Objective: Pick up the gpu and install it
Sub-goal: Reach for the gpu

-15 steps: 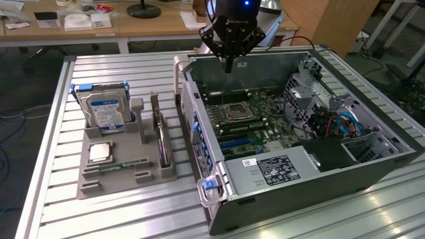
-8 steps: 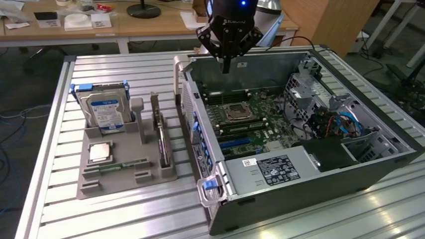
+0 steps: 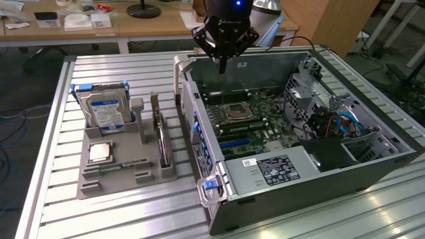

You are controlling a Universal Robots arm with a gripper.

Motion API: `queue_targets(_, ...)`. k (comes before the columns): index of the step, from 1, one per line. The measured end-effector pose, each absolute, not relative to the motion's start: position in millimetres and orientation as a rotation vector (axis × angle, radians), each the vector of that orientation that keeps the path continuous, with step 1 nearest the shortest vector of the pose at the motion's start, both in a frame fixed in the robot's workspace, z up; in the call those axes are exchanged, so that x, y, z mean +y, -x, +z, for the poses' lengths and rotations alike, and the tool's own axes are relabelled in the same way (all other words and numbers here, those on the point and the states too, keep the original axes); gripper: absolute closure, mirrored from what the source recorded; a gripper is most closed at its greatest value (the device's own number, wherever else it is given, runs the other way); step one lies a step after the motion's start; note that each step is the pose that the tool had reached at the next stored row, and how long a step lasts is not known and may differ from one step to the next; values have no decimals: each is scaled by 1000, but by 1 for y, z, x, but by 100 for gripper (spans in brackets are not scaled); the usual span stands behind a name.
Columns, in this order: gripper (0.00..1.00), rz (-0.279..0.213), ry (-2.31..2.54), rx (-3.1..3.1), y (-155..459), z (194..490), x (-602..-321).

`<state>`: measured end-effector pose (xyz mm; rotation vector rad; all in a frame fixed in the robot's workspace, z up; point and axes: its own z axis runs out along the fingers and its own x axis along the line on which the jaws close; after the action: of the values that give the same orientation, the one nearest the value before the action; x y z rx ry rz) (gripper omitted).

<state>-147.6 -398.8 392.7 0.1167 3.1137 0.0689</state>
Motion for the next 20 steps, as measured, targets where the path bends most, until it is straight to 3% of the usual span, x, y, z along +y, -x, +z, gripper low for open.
queue_targets(20,89,68,-117,3115,160,392,-399)
